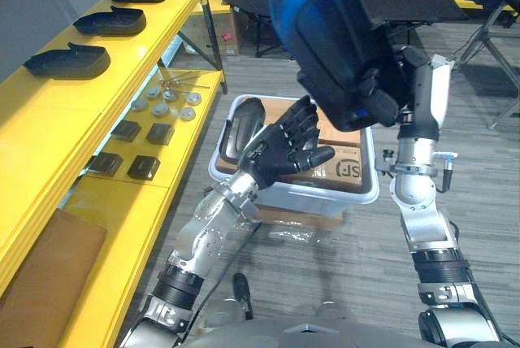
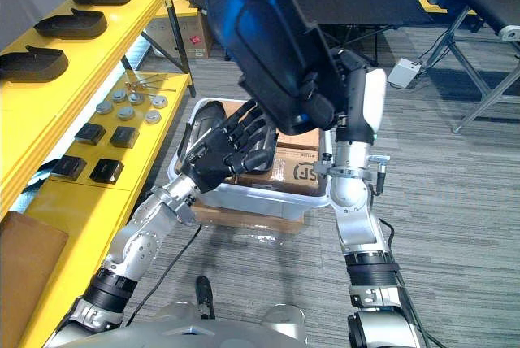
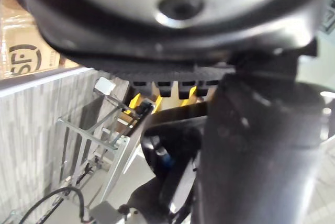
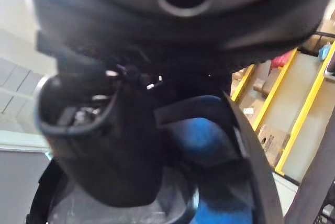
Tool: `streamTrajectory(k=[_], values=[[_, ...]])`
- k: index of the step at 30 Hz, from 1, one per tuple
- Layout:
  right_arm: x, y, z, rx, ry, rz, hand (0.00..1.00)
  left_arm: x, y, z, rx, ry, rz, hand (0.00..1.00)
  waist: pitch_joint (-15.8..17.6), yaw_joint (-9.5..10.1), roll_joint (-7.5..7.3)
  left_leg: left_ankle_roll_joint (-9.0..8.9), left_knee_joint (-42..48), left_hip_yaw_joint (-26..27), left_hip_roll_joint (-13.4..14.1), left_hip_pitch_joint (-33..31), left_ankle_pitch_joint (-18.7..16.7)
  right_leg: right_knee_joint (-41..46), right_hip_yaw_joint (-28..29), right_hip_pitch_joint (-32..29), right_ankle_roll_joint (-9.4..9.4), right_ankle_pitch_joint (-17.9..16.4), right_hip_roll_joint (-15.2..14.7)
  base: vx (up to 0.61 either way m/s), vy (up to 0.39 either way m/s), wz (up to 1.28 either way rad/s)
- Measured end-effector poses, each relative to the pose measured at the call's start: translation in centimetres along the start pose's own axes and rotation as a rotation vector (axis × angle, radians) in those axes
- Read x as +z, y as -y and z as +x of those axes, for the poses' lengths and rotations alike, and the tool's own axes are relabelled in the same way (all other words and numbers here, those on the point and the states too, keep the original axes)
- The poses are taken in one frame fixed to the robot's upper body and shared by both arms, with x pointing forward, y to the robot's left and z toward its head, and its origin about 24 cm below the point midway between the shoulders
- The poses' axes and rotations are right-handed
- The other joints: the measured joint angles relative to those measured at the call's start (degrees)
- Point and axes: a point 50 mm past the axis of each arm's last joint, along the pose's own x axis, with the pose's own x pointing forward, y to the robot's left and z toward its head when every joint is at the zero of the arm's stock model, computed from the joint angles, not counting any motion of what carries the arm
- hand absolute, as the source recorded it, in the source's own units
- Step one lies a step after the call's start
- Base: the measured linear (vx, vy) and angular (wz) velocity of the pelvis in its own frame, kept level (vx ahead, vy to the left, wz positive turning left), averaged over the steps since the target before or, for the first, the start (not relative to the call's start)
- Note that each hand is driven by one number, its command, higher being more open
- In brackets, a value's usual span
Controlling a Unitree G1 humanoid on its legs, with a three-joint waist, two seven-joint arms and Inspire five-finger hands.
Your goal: Walk over and take three plastic housings, then place them on the shelf
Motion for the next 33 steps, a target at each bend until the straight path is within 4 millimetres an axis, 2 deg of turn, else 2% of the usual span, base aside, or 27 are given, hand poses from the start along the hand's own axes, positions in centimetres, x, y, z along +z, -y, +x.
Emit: streamTrajectory(k=[9,14,21,22,29,33], values=[[-0.1,-2.8,-2.6,0.108,-0.035,0.124,0.00,0.9,-0.6,0.7,0.128,0.009,0.058,1.00,-0.9,-0.17,-0.17,0.43,0.0,0.0,0.0,-0.7,1.0,-0.1,0.2,-0.7,-0.19,0.8,0.0,-0.01,0.004,0.00],[0.1,-4.1,-3.5,0.163,-0.048,0.152,0.00,0.9,-1.0,0.6,0.199,0.010,0.069,1.00,-1.2,-0.08,-0.39,0.29,0.0,-0.3,-0.1,-0.9,0.9,-0.2,0.1,-0.7,-0.58,0.7,0.0,-0.02,0.013,0.02],[0.0,-5.9,-6.0,0.213,-0.132,0.241,0.00,1.2,-1.6,0.4,0.252,0.025,0.047,1.00,-1.6,0.02,-1.04,0.23,0.0,-0.6,-0.1,-1.1,0.9,-0.2,0.0,-0.7,-0.62,0.7,0.0,0.00,0.000,0.00],[-0.2,-6.1,-6.2,0.212,-0.148,0.252,0.00,1.2,-1.5,0.4,0.252,0.029,0.025,0.00,-1.6,0.03,-1.05,0.22,0.0,-0.6,-0.1,-1.1,0.9,-0.2,0.0,-0.7,-0.62,0.7,0.0,0.00,0.000,0.00],[-0.4,-6.7,-7.0,0.212,-0.184,0.275,0.00,0.7,-1.7,0.2,0.279,0.023,-0.068,0.00,-1.7,0.04,-1.20,0.16,0.0,-0.9,0.1,-1.2,0.8,-0.4,0.0,-0.6,-0.62,0.7,0.0,0.00,-0.002,0.00],[-0.8,-7.3,-8.2,0.229,-0.222,0.268,0.00,-0.6,-2.6,-0.1,0.320,-0.036,-0.093,0.00,-2.6,0.25,-2.31,0.12,0.0,-1.2,0.2,-1.8,0.8,-1.0,-0.2,-0.6,-0.58,0.8,0.1,0.01,-0.005,0.04]])
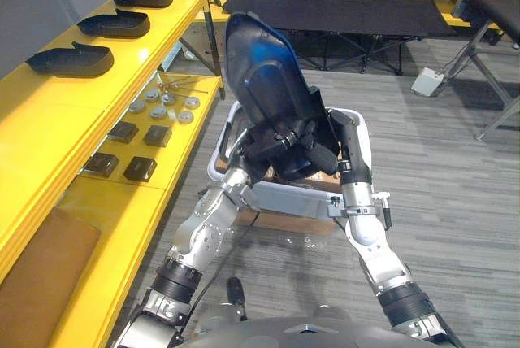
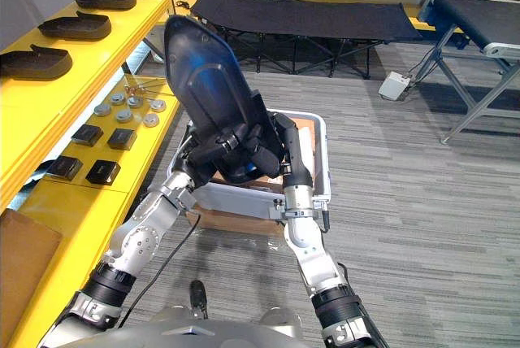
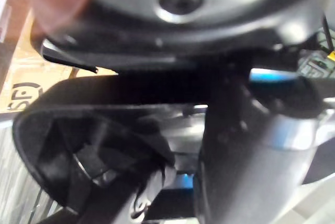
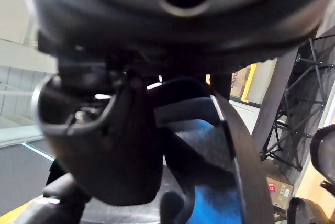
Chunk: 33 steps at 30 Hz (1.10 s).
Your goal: Walk over and take three plastic housings, then place them on the shelf
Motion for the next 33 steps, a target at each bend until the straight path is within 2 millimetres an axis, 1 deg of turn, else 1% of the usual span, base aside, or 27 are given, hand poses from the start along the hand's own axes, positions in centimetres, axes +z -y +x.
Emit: streamTrajectory(k=[3,7,8,12,14,15,17,19,20,22,23,25,26,27,28,29,31,32,33], values=[[-0.1,-0.8,-0.8,0.022,-0.002,0.012,0.00,-0.3,-1.1,-0.2,0.053,-0.023,-0.017,0.00,-0.3,0.02,-0.51,0.05,0.0,-0.1,0.0,0.0,0.0,-0.1,0.0,0.1,0.02,0.0,0.0,0.01,-0.001,0.00],[-0.1,-1.0,-1.1,0.019,-0.005,0.016,0.00,-0.4,-1.3,-0.3,0.055,-0.031,-0.004,0.00,-0.4,0.72,-0.60,0.02,0.1,-0.1,-0.1,0.0,0.0,-0.1,0.0,0.1,0.03,0.0,0.0,0.01,-0.001,0.00],[-0.1,-1.0,-1.2,0.013,-0.007,0.017,1.00,-0.4,-1.3,-0.3,0.053,-0.033,-0.003,0.00,-0.4,1.03,-0.61,-0.03,0.1,-0.1,-0.1,0.0,0.0,-0.1,0.0,0.1,0.02,0.0,0.0,0.00,0.000,0.00],[-0.1,-1.2,-1.3,0.012,-0.006,0.020,1.00,-0.4,-1.3,-0.3,0.051,-0.027,0.003,0.00,-0.5,1.11,-0.73,-0.11,0.0,-0.1,-0.1,0.0,-0.1,-0.1,0.0,0.2,0.03,0.0,0.0,0.00,0.000,0.00],[0.2,-1.8,-1.6,0.031,0.009,0.031,1.00,-0.3,-1.2,-0.3,0.046,-0.014,0.019,0.00,-0.6,1.05,-0.94,-0.11,0.0,-0.1,-0.1,0.0,-0.1,-0.1,0.1,0.1,0.00,0.0,0.0,0.00,0.000,0.00],[0.2,-1.8,-1.6,0.023,0.010,0.031,1.00,-0.3,-1.2,-0.3,0.045,-0.009,0.023,0.00,-0.6,1.05,-0.98,-0.11,0.0,-0.1,-0.1,-0.1,-0.1,-0.1,0.1,0.0,-0.01,0.0,0.0,0.00,0.000,0.00],[0.3,-1.8,-1.6,0.011,0.029,-0.002,1.00,0.0,-1.0,-0.3,0.040,0.015,0.062,0.00,-0.6,1.08,-1.00,-0.10,0.0,-0.1,-0.2,-0.1,-0.1,0.0,0.1,0.0,-0.01,0.0,0.0,0.00,0.000,0.00],[0.8,-1.5,-1.5,-0.009,0.060,-0.021,1.00,0.8,-0.7,-0.5,0.040,0.070,0.131,0.00,-0.6,1.05,-1.00,-0.09,0.0,-0.1,-0.2,-0.2,-0.1,0.0,0.1,-0.1,-0.01,0.0,-0.1,0.00,0.000,0.00],[1.2,-1.3,-1.4,-0.018,0.078,-0.019,1.00,1.2,-0.3,-0.6,0.036,0.097,0.159,0.00,-0.6,1.08,-1.00,-0.09,0.0,-0.1,-0.3,-0.2,-0.1,0.0,0.1,-0.1,-0.02,0.0,0.0,0.00,0.000,0.00],[2.4,-0.7,-1.5,-0.037,0.118,0.015,1.00,2.3,0.8,-1.1,0.040,0.205,0.229,0.00,-0.6,1.02,-1.00,-0.09,0.1,0.0,-0.3,-0.3,-0.1,0.0,0.1,-0.3,-0.03,0.0,0.0,0.00,0.000,0.00],[2.8,-0.1,-1.7,-0.054,0.136,0.031,1.00,3.2,1.3,-1.5,0.042,0.283,0.255,0.00,-0.6,0.95,-0.99,-0.09,0.1,0.1,-0.3,-0.3,-0.1,0.1,0.1,-0.4,-0.06,0.0,0.0,0.00,0.000,-0.03],[2.9,1.4,-1.8,-0.082,0.114,0.118,1.00,4.6,1.5,-2.2,0.064,0.394,0.283,0.00,-0.6,0.69,-0.99,-0.12,0.1,0.2,-0.3,-0.4,-0.1,0.1,0.2,-0.6,-0.08,0.0,0.1,0.00,0.000,-0.04],[2.7,2.8,-1.9,-0.137,0.084,0.195,1.00,5.9,1.3,-3.0,0.096,0.487,0.300,0.00,-0.6,0.31,-0.98,-0.16,0.0,0.3,-0.3,-0.3,-0.2,0.1,0.3,-0.6,-0.10,0.0,0.1,0.00,0.000,-0.04],[2.1,4.3,-2.1,-0.179,0.051,0.311,1.00,7.1,1.0,-3.8,0.151,0.584,0.326,0.00,-0.6,-0.36,-0.97,-0.23,0.0,0.3,-0.2,-0.3,-0.2,0.2,0.3,-0.6,-0.14,0.0,0.2,0.00,0.000,-0.04],[1.8,5.0,-2.3,-0.198,0.039,0.358,1.00,7.7,0.8,-4.2,0.184,0.631,0.340,0.00,-0.6,-0.57,-0.96,-0.27,0.0,0.4,-0.2,-0.3,-0.3,0.2,0.4,-0.7,-0.15,-0.1,0.2,0.00,0.000,-0.07],[1.2,6.4,-2.9,-0.236,0.019,0.419,1.00,8.7,0.5,-5.2,0.232,0.709,0.357,0.00,-0.6,-0.84,-0.88,-0.43,0.0,0.7,-0.1,-0.2,-0.4,0.2,0.7,-0.8,-0.16,-0.1,0.2,0.00,0.000,-0.12],[0.3,8.1,-4.3,-0.257,-0.013,0.489,1.00,9.8,0.1,-6.5,0.281,0.810,0.362,0.00,-0.7,-1.23,-0.72,-0.49,0.0,1.3,-0.1,-0.1,-0.6,0.2,1.3,-1.0,-0.16,-0.1,0.2,0.01,0.000,-0.14],[-0.2,8.8,-5.2,-0.249,-0.034,0.502,1.00,10.1,-0.1,-7.4,0.297,0.862,0.365,0.00,-0.8,-1.79,-0.63,-0.50,0.0,1.5,-0.1,-0.1,-0.7,0.2,1.6,-1.1,-0.17,-0.1,0.2,0.03,-0.001,-0.10],[-0.6,9.2,-6.1,-0.231,-0.066,0.487,1.00,10.2,-0.1,-7.8,0.298,0.889,0.368,0.00,-0.8,-2.00,-0.51,-0.52,0.0,1.6,-0.1,-0.1,-0.7,0.2,1.7,-1.2,-0.20,-0.1,0.2,0.02,-0.002,-0.07]])
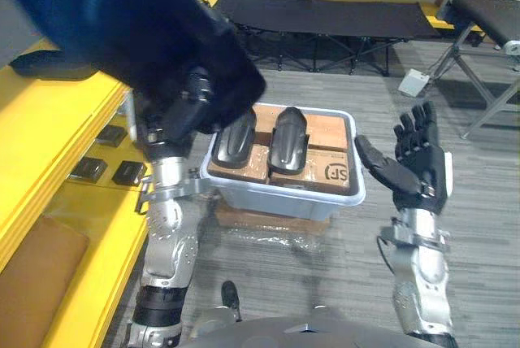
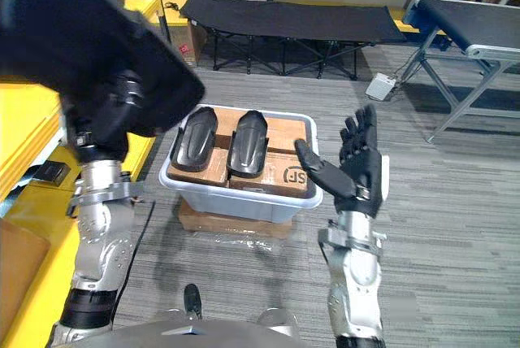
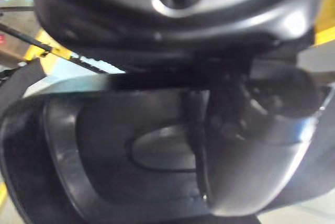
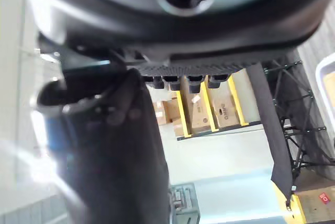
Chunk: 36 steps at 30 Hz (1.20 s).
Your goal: Walk over and take three plastic housings, then place them on the shelf
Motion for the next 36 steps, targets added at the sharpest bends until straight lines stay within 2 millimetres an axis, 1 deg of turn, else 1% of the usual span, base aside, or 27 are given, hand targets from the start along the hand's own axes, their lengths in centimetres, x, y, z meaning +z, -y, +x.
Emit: streamTrajectory(k=[3,6,8,11,13,15,17,18,19,20,21,22,23,24,26,27,28,29,31,32,33,34,35,36], values=[[-0.6,0.5,-0.9,0.025,-0.071,-0.014,1.00,0.0,0.0,-0.5,-0.009,-0.002,0.000,0.00,-0.3,-0.36,0.45,-0.07,0.0,0.7,0.2,-0.1,-0.1,0.0,0.7,-0.6,-0.02,0.0,0.1,0.01,-0.002,-0.14],[-1.3,0.6,-1.8,0.051,-0.143,-0.012,1.00,-0.4,-0.2,-1.6,-0.040,-0.041,0.067,0.00,-0.5,-1.08,1.10,-0.18,0.0,1.3,0.5,-0.1,-0.2,0.0,1.4,-1.0,-0.08,0.0,0.2,0.02,-0.011,-0.10],[-1.6,0.5,-2.2,0.053,-0.154,0.007,1.00,-0.6,-0.7,-2.6,-0.038,-0.083,0.103,0.00,-0.7,-1.58,1.38,-0.25,0.0,1.4,0.6,-0.1,-0.3,0.0,1.6,-1.1,-0.19,-0.1,0.5,0.02,-0.012,-0.06],[-1.7,0.2,-2.3,0.082,-0.160,0.018,1.00,-1.0,-1.9,-4.4,-0.003,-0.162,0.139,0.00,-0.7,-1.28,1.74,-0.42,0.0,1.0,0.8,-0.3,-0.3,-0.1,1.0,-0.9,-0.41,-0.3,0.7,0.03,-0.019,0.08],[-2.0,-0.2,-2.3,0.114,-0.181,0.026,1.00,-1.2,-2.8,-5.4,0.019,-0.217,0.168,0.00,-0.8,-0.51,2.14,-0.58,0.0,-0.4,0.7,-1.0,-0.2,-0.2,-0.4,-0.7,-0.57,-0.4,0.7,0.04,-0.018,0.33],[-3.3,-1.6,-2.1,0.193,-0.250,0.046,1.00,-1.1,-4.0,-6.2,0.036,-0.271,0.209,0.00,-0.8,1.24,2.27,-0.82,0.0,-3.0,0.6,-2.0,0.4,-0.1,-3.2,-0.2,-0.86,-0.7,0.9,0.03,-0.022,0.57],[-4.7,-2.9,-2.1,0.280,-0.329,0.031,1.00,-0.9,-4.9,-6.8,0.048,-0.305,0.241,0.00,-0.8,3.33,2.26,-0.91,0.0,-5.9,0.3,-2.4,0.9,-0.2,-6.1,1.4,-0.82,-0.8,1.2,0.03,-0.036,0.75],[-5.1,-3.4,-2.0,0.319,-0.358,0.033,1.00,-0.6,-5.4,-7.1,0.054,-0.317,0.255,0.00,-0.8,4.03,2.25,-0.96,0.0,-7.1,0.0,-2.4,1.0,-0.1,-7.3,2.1,-0.72,-1.0,1.2,0.02,-0.038,0.69],[-5.3,-3.7,-2.0,0.341,-0.372,0.029,1.00,-0.4,-5.6,-7.2,0.058,-0.324,0.264,0.00,-0.8,4.67,2.26,-1.01,0.0,-8.0,-0.2,-2.5,1.1,-0.1,-8.3,2.6,-0.66,-1.2,1.2,0.01,-0.043,0.69],[-5.6,-4.1,-1.8,0.376,-0.386,0.021,1.00,0.1,-6.1,-7.6,0.067,-0.328,0.285,0.00,-0.8,5.77,2.28,-1.01,0.0,-9.6,-0.2,-2.7,1.4,0.0,-9.9,3.4,-0.72,-1.7,1.2,-0.01,-0.048,0.68],[-5.6,-4.3,-1.2,0.390,-0.381,0.016,1.00,0.8,-6.7,-7.9,0.081,-0.323,0.308,0.00,-0.8,7.02,2.33,-0.96,0.0,-10.6,-0.3,-3.1,1.7,0.1,-11.1,3.7,-0.65,-1.8,1.3,-0.01,-0.047,0.61],[-5.5,-4.4,-0.9,0.395,-0.376,0.014,1.00,1.1,-6.9,-8.1,0.088,-0.321,0.319,0.00,-0.8,7.45,2.34,-0.98,0.0,-11.0,-0.3,-3.1,1.8,0.1,-11.5,3.9,-0.79,-1.9,1.4,-0.02,-0.039,0.45],[-5.3,-4.5,-0.2,0.397,-0.359,0.006,1.00,1.7,-7.5,-8.4,0.105,-0.322,0.344,0.00,-0.8,8.38,2.31,-1.04,0.0,-11.6,-0.4,-3.1,1.9,0.1,-12.2,4.5,-1.06,-2.3,1.4,-0.03,-0.030,0.38],[-5.0,-4.7,0.5,0.397,-0.339,-0.002,1.00,2.2,-8.0,-8.8,0.119,-0.330,0.365,0.00,-0.8,8.73,2.29,-1.11,0.0,-12.3,-0.6,-3.1,2.0,0.3,-13.0,5.0,-1.08,-2.6,1.5,-0.03,-0.029,0.35],[-4.7,-4.6,1.0,0.384,-0.321,-0.009,1.00,2.4,-8.4,-9.3,0.130,-0.351,0.378,0.00,-0.8,9.36,2.31,-1.01,0.0,-13.3,-0.6,-3.3,1.9,1.0,-14.3,5.3,-0.98,-3.5,1.7,-0.06,-0.036,0.35],[-4.7,-4.6,1.1,0.380,-0.322,-0.009,1.00,2.4,-8.5,-9.4,0.129,-0.359,0.380,0.00,-0.8,9.45,2.30,-1.01,0.0,-13.6,-0.8,-3.5,1.9,1.0,-14.9,5.4,-0.98,-3.8,1.8,-0.08,-0.039,0.65],[-4.8,-4.5,1.0,0.377,-0.333,-0.009,1.00,2.4,-8.4,-9.7,0.101,-0.378,0.372,0.00,-0.7,9.34,2.34,-0.98,0.0,-14.1,-0.8,-4.5,1.9,1.0,-16.9,5.8,-0.91,-4.1,2.3,-0.06,-0.029,0.68],[-4.8,-4.5,1.0,0.373,-0.338,-0.009,1.00,2.3,-8.3,-9.7,0.081,-0.386,0.367,0.00,-0.7,9.27,2.38,-0.96,0.0,-14.2,-0.7,-5.1,1.9,0.9,-17.8,6.2,-0.99,-4.2,2.6,-0.06,-0.043,0.84],[-5.0,-4.3,0.8,0.356,-0.355,-0.012,1.00,2.0,-7.8,-9.8,0.022,-0.402,0.344,0.00,0.8,9.23,2.53,-0.29,0.0,-12.9,-0.6,-5.4,1.1,0.6,-20.9,7.4,-1.22,-4.4,2.9,-0.08,-0.027,0.83],[-5.2,-4.1,0.4,0.344,-0.371,-0.008,1.00,1.9,-7.6,-9.8,-0.007,-0.407,0.333,0.00,0.9,9.22,1.65,0.09,0.4,-10.7,-0.6,-6.3,-0.3,-0.4,-22.3,7.6,-1.39,-4.5,2.2,-0.06,0.023,0.77],[-5.2,-4.0,0.3,0.334,-0.373,-0.002,1.00,1.9,-7.5,-9.7,-0.022,-0.403,0.326,0.00,1.2,9.33,1.10,1.18,1.6,-9.4,-0.6,-7.1,-0.9,-0.5,-22.5,7.5,-1.43,-4.5,2.0,-0.02,0.038,0.60],[-5.2,-4.0,0.2,0.324,-0.371,-0.001,1.00,2.0,-7.4,-9.6,-0.044,-0.394,0.307,0.00,1.6,9.78,2.42,1.16,4.7,-8.4,-0.2,-8.1,-0.7,0.4,-22.8,7.7,-1.09,-4.9,2.3,0.01,0.022,0.32],[-5.3,-4.1,0.2,0.314,-0.371,0.009,1.00,2.0,-7.4,-9.6,-0.050,-0.391,0.296,0.00,1.9,9.72,2.76,1.04,5.0,-8.4,-0.1,-8.0,1.0,1.2,-22.6,8.3,-0.69,-5.4,2.5,0.02,0.007,0.27],[-5.4,-4.4,-0.1,0.304,-0.374,0.026,1.00,2.1,-7.4,-9.6,-0.053,-0.385,0.296,0.00,1.5,9.56,2.22,1.06,4.3,-8.3,-0.6,-7.7,1.0,1.9,-22.3,8.0,-0.44,-5.9,1.6,0.03,0.003,0.19]])
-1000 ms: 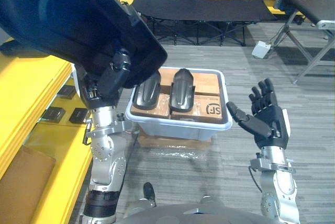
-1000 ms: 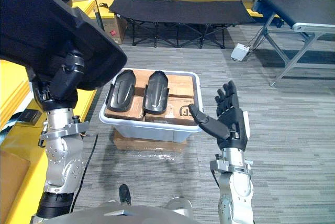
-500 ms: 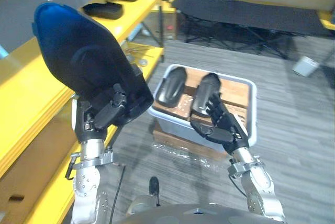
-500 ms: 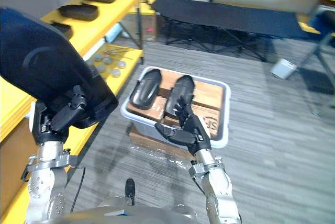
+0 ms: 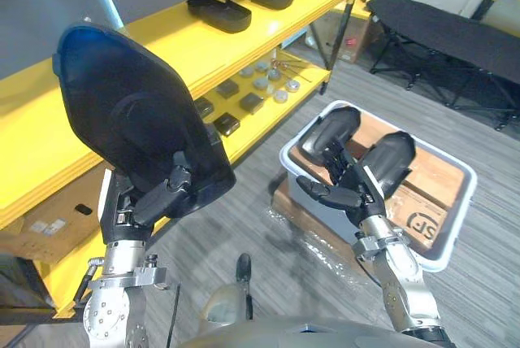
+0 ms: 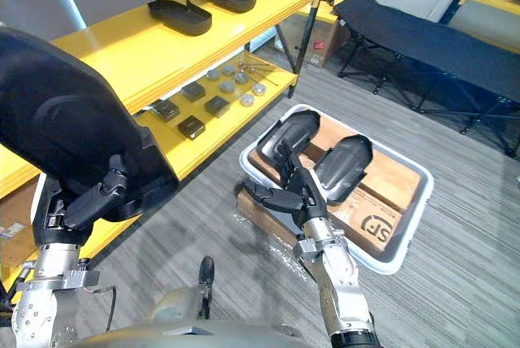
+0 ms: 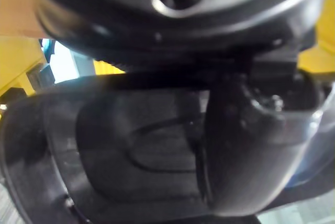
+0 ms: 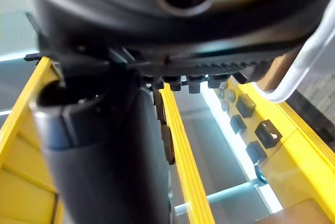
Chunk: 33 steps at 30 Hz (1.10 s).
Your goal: Walk over and take three plastic housings, then place them on the shelf
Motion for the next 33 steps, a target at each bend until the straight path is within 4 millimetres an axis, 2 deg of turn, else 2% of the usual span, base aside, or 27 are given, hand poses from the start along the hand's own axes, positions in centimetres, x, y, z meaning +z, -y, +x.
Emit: streamTrajectory(k=[2,4,6,7,8,9,10,11,12,15,16,18,19,20,21,22,23,24,26,27,28,29,30,31,32,33], values=[[0.3,0.0,0.0,-0.005,0.015,0.004,1.00,0.3,0.3,0.6,-0.034,0.029,-0.003,0.00,0.1,-0.07,-0.02,0.14,-0.7,0.1,-1.5,-0.3,0.1,2.4,1.4,-1.2,0.14,-1.6,-1.1,0.05,0.042,0.26],[0.2,0.3,-0.3,-0.036,0.019,0.017,1.00,0.6,0.7,1.3,-0.089,0.059,-0.001,0.00,0.3,-1.29,-0.36,0.17,-1.5,-1.2,-3.4,-0.2,0.1,6.1,7.4,-3.1,-0.91,-4.5,-1.2,0.05,0.026,0.61],[-0.6,1.2,-2.0,-0.121,0.004,0.031,1.00,1.1,1.6,2.6,-0.199,0.106,-0.001,0.00,1.3,-4.68,-0.02,0.60,-1.3,-5.4,-5.8,0.7,-0.2,15.4,17.9,-4.9,-1.93,-4.8,-1.4,0.06,0.017,1.26],[-0.8,1.5,-2.5,-0.139,-0.009,0.032,1.00,1.2,1.8,3.0,-0.233,0.118,0.004,0.00,1.4,-5.21,0.22,0.65,-1.6,-6.0,-5.8,1.0,-0.2,19.1,20.4,-6.2,-2.62,-4.4,-1.1,0.06,-0.001,1.26],[-1.2,2.0,-3.4,-0.171,-0.024,0.032,1.00,1.6,2.3,3.6,-0.291,0.146,0.014,0.00,1.7,-5.80,0.49,0.76,-2.4,-7.2,-5.4,1.7,-0.2,24.5,23.8,-8.5,-4.41,-4.0,0.1,0.06,-0.067,1.06],[-1.3,2.3,-3.9,-0.186,-0.022,0.030,1.00,1.8,2.5,3.9,-0.312,0.164,0.013,0.00,1.7,-6.41,0.59,0.75,-3.3,-7.9,-5.4,1.9,-0.2,23.7,25.0,-8.6,-5.17,-5.0,1.4,0.06,-0.101,0.99],[-0.9,2.4,-3.9,-0.183,0.003,0.019,1.00,2.0,2.5,4.1,-0.313,0.180,0.006,0.00,1.7,-6.29,-0.07,0.73,-3.9,-7.8,-5.5,2.1,-0.2,21.8,25.5,-8.8,-6.14,-5.6,2.2,0.05,-0.122,0.50],[-0.7,2.5,-3.8,-0.178,0.020,0.013,1.00,1.9,2.5,4.0,-0.302,0.179,-0.009,0.00,1.8,-5.89,0.00,0.69,-3.9,-7.6,-5.5,1.9,-0.2,21.1,25.7,-8.7,-6.27,-5.8,2.2,0.03,-0.161,-0.13],[0.3,2.2,-3.2,-0.140,0.083,-0.008,1.00,1.8,2.0,3.8,-0.257,0.170,-0.014,0.00,2.1,-4.34,0.28,0.43,-2.8,-6.1,-5.2,0.3,0.8,17.6,26.6,-8.4,-4.93,-7.7,2.2,0.02,-0.166,-0.40],[1.3,1.9,-2.3,-0.088,0.120,-0.047,1.00,1.6,1.7,3.7,-0.202,0.157,-0.022,0.00,2.9,-3.87,0.70,0.66,-0.9,-4.4,-4.5,-1.7,2.5,13.1,26.5,-7.2,-2.13,-9.4,2.5,-0.04,-0.138,-0.30],[1.8,2.1,-2.0,-0.077,0.136,-0.065,1.00,1.2,2.0,3.7,-0.182,0.146,-0.041,0.00,4.0,-4.09,1.35,0.57,-0.3,-4.4,-3.9,-1.7,2.5,11.9,26.2,-6.5,-1.86,-9.6,3.3,-0.11,-0.146,-0.03],[1.9,2.5,-2.3,-0.089,0.134,-0.077,1.00,1.0,2.3,3.5,-0.176,0.133,-0.060,0.00,4.6,-4.97,1.83,-0.28,-0.4,-4.6,-3.5,-1.7,1.8,12.1,25.2,-6.3,-2.63,-9.8,4.1,-0.09,-0.068,0.14],[1.9,2.7,-2.4,-0.103,0.133,-0.077,1.00,0.8,2.4,3.5,-0.174,0.126,-0.065,0.00,5.2,-5.08,0.56,-1.93,0.3,-3.8,-3.4,-1.9,-0.9,11.6,25.0,-6.4,-3.88,-9.6,2.9,-0.05,0.008,0.08],[2.0,2.7,-2.5,-0.110,0.142,-0.073,1.00,0.8,2.3,3.5,-0.170,0.124,-0.065,0.00,5.8,-5.09,-0.35,0.26,5.1,-2.8,-3.4,-3.5,-2.7,11.4,24.9,-6.5,-4.14,-9.6,2.1,-0.06,-0.018,0.00],[2.2,2.8,-2.6,-0.120,0.150,-0.071,1.00,0.7,2.3,3.3,-0.161,0.118,-0.065,0.00,5.8,-4.97,0.26,1.43,13.4,-2.4,-3.1,-4.4,-5.4,11.3,24.9,-6.2,-4.09,-9.5,2.1,0.00,0.000,0.00],[2.3,2.9,-2.7,-0.128,0.163,-0.057,1.00,0.6,2.1,3.2,-0.150,0.112,-0.063,0.00,6.0,-5.32,0.65,0.19,14.8,-2.2,-2.8,-4.4,-8.1,11.4,24.6,-5.6,-4.04,-9.6,2.3,0.00,-0.027,-0.04],[2.3,2.7,-2.7,-0.129,0.165,-0.047,1.00,0.5,2.0,3.1,-0.138,0.108,-0.062,0.00,6.1,-5.16,0.46,0.08,14.9,-2.0,-2.8,-4.3,-8.4,11.4,24.8,-5.6,-3.98,-9.6,2.2,0.00,0.000,0.00],[2.3,2.5,-2.6,-0.128,0.174,-0.040,1.00,0.5,1.8,3.0,-0.115,0.107,-0.065,0.00,6.4,-5.07,0.13,0.33,16.3,-1.8,-2.8,-5.0,-9.2,11.0,24.8,-5.6,-3.44,-9.3,2.1,0.04,0.033,-0.04],[2.1,2.0,-2.4,-0.126,0.178,-0.018,1.00,0.5,1.6,2.9,-0.092,0.109,-0.071,0.00,6.8,-4.74,-0.35,0.63,19.7,-1.7,-3.1,-6.6,-11.7,11.0,24.4,-5.2,-3.94,-10.2,1.8,0.08,0.082,0.10],[2.0,1.8,-2.4,-0.142,0.182,-0.001,1.00,0.5,1.3,2.9,-0.077,0.109,-0.064,0.00,7.1,-4.69,-1.01,1.24,22.5,-1.5,-3.9,-7.1,-13.9,11.0,24.0,-4.3,-4.40,-11.3,1.0,0.15,0.134,0.16],[1.9,1.6,-2.4,-0.148,0.183,0.008,1.00,0.5,1.1,2.8,-0.068,0.107,-0.057,0.00,7.4,-4.67,-1.31,2.14,25.3,-0.6,-4.0,-7.4,-16.2,11.1,23.7,-3.2,-5.67,-12.1,0.7,0.16,0.129,0.11],[1.8,1.5,-2.5,-0.154,0.183,0.015,1.00,0.6,0.8,2.7,-0.058,0.105,-0.049,0.00,7.3,-4.57,-1.43,2.40,27.0,0.0,-4.0,-7.4,-18.2,13.1,23.7,-2.6,-7.32,-13.0,0.3,0.23,0.105,0.04],[1.8,1.4,-2.4,-0.158,0.194,0.018,1.00,0.6,0.4,2.7,-0.036,0.104,-0.045,0.00,7.2,-4.34,-1.48,3.14,28.0,0.0,-4.8,-7.2,-19.6,22.5,24.4,-6.2,-8.49,-11.6,-0.9,0.21,0.098,0.10],[1.8,1.4,-2.4,-0.164,0.198,0.019,1.00,0.6,0.3,2.6,-0.028,0.104,-0.044,0.00,7.1,-4.65,-1.27,3.54,28.2,-0.3,-5.2,-7.2,-20.0,27.7,25.0,-8.9,-9.86,-10.0,-1.4,0.25,0.151,0.32],[1.8,1.4,-2.5,-0.180,0.197,0.020,1.00,0.7,0.2,2.7,-0.034,0.107,-0.034,0.00,7.0,-5.07,-1.16,4.33,27.8,-1.4,-5.9,-6.6,-20.5,36.5,26.7,-13.5,-12.48,-5.0,-1.7,0.24,0.182,0.44],[1.7,1.5,-2.6,-0.200,0.188,0.007,1.00,0.8,0.1,2.7,-0.045,0.106,-0.026,0.00,7.1,-5.10,-1.28,4.95,26.4,-2.3,-6.3,-4.9,-20.9,42.1,28.0,-16.9,-11.35,-2.9,-1.9,0.25,0.159,0.38]])
